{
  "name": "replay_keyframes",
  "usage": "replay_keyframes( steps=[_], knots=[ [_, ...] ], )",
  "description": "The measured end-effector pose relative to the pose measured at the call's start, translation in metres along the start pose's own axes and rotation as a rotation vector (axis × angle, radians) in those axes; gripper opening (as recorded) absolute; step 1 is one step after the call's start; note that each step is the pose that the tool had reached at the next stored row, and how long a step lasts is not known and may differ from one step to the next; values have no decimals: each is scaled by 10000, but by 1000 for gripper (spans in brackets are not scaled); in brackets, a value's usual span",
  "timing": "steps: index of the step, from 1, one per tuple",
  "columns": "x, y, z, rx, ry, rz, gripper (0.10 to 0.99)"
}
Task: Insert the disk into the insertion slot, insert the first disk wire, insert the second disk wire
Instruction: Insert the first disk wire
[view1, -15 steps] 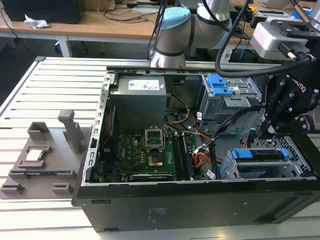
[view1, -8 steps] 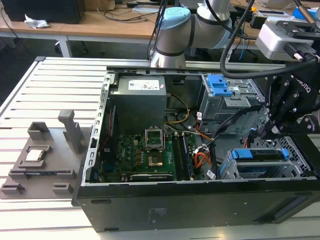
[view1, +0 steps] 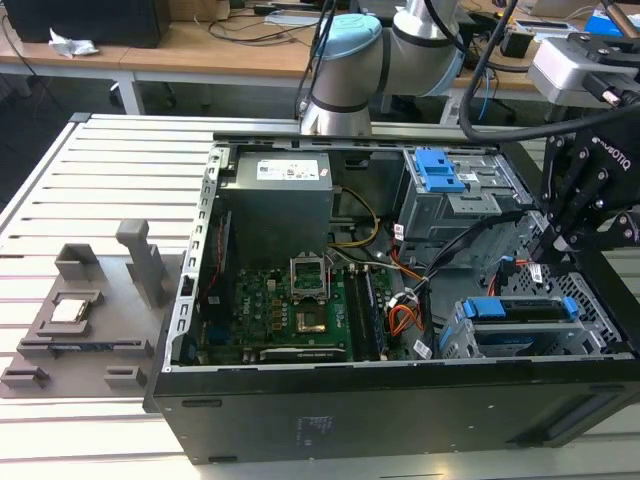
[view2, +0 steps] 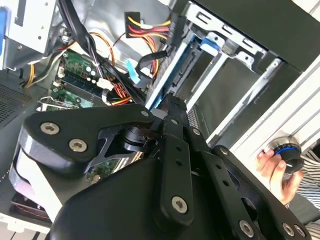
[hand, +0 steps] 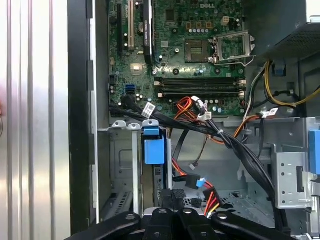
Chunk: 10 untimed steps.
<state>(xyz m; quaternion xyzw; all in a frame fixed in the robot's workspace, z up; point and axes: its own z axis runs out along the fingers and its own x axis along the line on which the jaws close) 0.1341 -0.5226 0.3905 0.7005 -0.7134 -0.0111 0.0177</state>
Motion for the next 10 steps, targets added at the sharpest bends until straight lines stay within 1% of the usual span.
replay_keyframes(
  steps=[1, 3, 5, 7, 10],
  knots=[
    [-18, -3, 0, 0, -1, 0, 106],
    [-97, -18, 0, 0, 1, 0, 106],
    [-124, -22, 0, 0, 1, 1, 106],
    [-169, -26, 3, 0, 1, 1, 106],
    [-203, -27, 21, 0, 0, 0, 106]
  ],
)
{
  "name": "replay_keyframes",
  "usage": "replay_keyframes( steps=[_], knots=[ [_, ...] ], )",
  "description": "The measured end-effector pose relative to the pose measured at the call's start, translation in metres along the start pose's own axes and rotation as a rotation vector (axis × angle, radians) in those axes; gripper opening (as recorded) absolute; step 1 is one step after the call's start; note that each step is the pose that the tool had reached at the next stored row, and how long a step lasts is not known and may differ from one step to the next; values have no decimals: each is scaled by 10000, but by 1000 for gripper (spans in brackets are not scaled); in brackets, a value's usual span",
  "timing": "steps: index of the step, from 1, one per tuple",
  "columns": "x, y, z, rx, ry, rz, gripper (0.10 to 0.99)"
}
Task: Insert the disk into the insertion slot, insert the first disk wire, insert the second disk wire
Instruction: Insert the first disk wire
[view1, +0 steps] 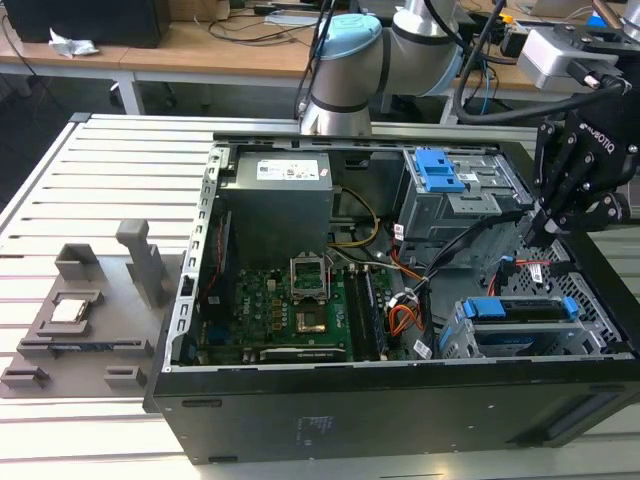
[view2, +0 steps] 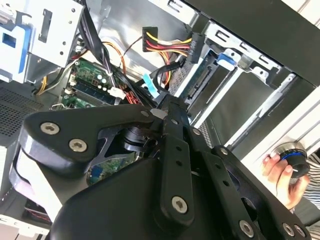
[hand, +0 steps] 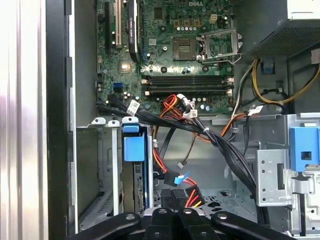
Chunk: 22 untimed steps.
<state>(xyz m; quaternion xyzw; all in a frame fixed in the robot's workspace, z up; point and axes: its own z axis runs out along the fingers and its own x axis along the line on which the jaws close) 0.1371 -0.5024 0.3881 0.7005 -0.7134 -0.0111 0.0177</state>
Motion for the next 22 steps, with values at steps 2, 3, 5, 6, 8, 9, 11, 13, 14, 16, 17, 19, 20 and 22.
replay_keyframes(
  steps=[2, 3, 5, 6, 8, 9, 11, 13, 14, 16, 17, 19, 20, 22],
  knots=[
    [-16, 0, 10, 0, 1, 0, 106],
    [-23, -1, 15, 0, 1, 0, 106],
    [-32, -16, 29, 0, -2, -2, 106],
    [-36, -30, 34, -1, 1, 0, 106],
    [-47, -107, 46, -3, 24, 1, 106],
    [-51, -144, 51, -3, 35, 1, 106],
    [-52, -198, 58, -3, 53, -2, 106],
    [-53, -244, 64, -3, 67, -15, 106],
    [-53, -274, 69, -3, 76, -26, 106],
    [-55, -332, 77, -3, 85, -43, 106],
    [-55, -352, 79, -3, 85, -47, 106],
    [-56, -404, 81, -3, 87, -56, 106],
    [-57, -406, 81, -3, 85, -55, 106],
    [-56, -406, 81, -3, 86, -55, 106]
  ],
)
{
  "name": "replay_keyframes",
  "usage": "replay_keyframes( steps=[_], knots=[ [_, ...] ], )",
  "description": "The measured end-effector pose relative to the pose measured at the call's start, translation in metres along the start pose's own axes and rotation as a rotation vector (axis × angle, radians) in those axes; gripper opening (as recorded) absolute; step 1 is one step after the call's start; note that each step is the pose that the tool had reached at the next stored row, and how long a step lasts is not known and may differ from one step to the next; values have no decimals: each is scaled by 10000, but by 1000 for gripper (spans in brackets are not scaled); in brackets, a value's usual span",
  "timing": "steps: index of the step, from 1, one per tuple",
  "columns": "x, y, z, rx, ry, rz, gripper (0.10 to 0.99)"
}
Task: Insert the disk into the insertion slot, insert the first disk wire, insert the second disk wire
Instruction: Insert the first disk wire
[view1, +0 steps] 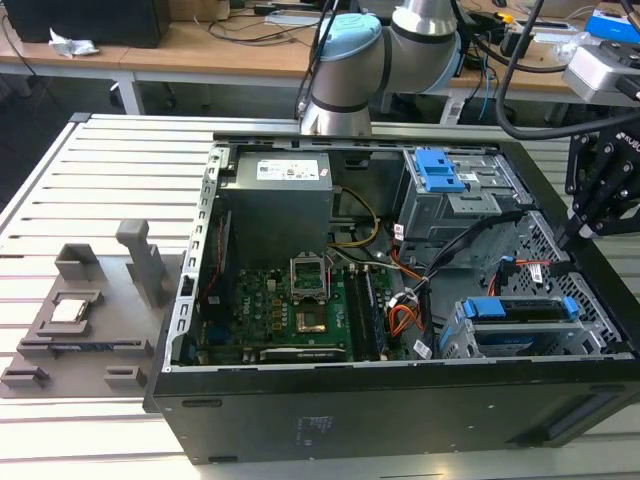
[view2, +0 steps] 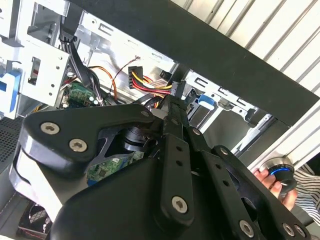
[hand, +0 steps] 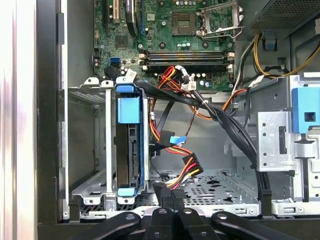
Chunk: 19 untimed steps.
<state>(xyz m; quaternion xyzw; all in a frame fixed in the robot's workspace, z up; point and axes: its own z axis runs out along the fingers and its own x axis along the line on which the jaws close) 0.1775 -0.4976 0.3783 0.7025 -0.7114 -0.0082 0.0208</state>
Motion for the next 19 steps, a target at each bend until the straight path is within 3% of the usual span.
replay_keyframes(
  steps=[4, 5, 6, 7, 8, 9, 10, 12, 19],
  knots=[
    [0, -1, 0, 0, 0, -1, 114],
    [0, -1, 0, 0, 0, -1, 169],
    [0, -2, 0, 0, 0, -1, 169],
    [0, -2, 0, 0, 0, -1, 294],
    [0, -2, 0, 0, 0, 0, 357],
    [0, -2, 0, 0, 0, -1, 357],
    [0, -3, 0, 0, 0, -1, 420],
    [2, -3, 0, 0, 1, -10, 420],
    [6, -3, 1, 28, 69, -1538, 420]
  ],
)
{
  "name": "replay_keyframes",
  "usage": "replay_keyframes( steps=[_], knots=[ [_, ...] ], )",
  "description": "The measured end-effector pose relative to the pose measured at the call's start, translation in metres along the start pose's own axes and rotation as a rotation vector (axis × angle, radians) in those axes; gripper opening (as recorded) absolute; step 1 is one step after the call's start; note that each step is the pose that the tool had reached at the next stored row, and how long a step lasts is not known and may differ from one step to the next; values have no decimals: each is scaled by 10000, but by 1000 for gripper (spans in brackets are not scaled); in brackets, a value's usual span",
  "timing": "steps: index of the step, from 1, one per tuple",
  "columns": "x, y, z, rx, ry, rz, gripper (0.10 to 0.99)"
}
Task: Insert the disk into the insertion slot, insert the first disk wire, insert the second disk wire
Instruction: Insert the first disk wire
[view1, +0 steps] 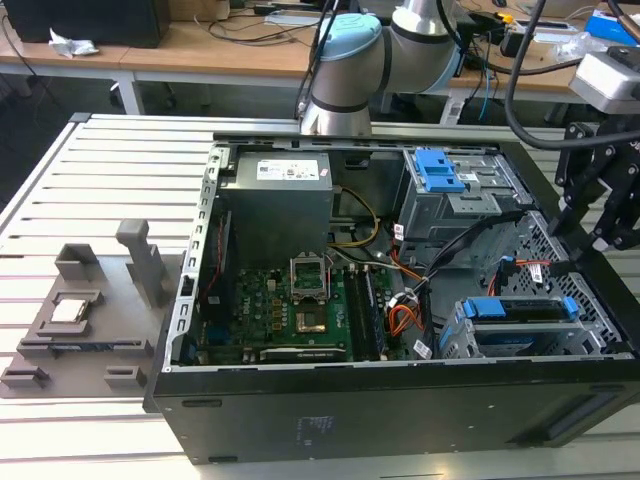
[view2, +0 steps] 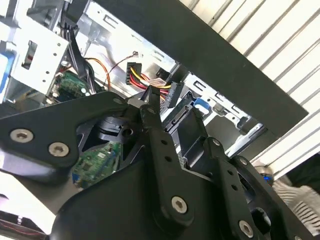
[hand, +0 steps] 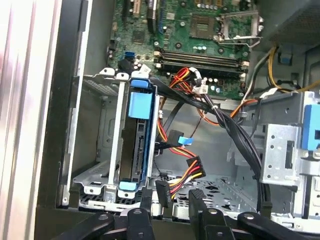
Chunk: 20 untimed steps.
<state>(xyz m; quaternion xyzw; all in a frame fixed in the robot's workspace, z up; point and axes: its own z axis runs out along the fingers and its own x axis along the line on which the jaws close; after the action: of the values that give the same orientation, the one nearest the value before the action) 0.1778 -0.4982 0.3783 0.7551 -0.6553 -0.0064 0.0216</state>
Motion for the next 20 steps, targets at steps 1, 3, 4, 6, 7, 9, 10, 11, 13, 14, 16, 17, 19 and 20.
replay_keyframes(
  steps=[1, 3, 4, 6, 7, 9, 10, 11, 13, 14, 16, 17, 19, 20],
  knots=[
    [0, 0, 0, 7, 15, -352, 420],
    [0, 0, 0, 9, 20, -485, 420],
    [0, 0, 0, 9, 21, -487, 420],
    [0, 0, 0, 10, 21, -495, 420],
    [0, 0, 0, 9, 21, -497, 420],
    [0, 0, 0, 10, 21, -508, 420],
    [3, 0, 1, 10, 21, -521, 420],
    [4, 0, 2, 10, 23, -532, 420],
    [7, 0, 8, 10, 25, -548, 420],
    [7, 0, 16, 11, 24, -569, 420],
    [7, -5, 28, 12, 26, -615, 420],
    [7, -6, 32, 12, 27, -638, 420],
    [7, -9, 56, 13, 30, -704, 420],
    [6, -9, 85, 13, 33, -727, 420]
  ],
)
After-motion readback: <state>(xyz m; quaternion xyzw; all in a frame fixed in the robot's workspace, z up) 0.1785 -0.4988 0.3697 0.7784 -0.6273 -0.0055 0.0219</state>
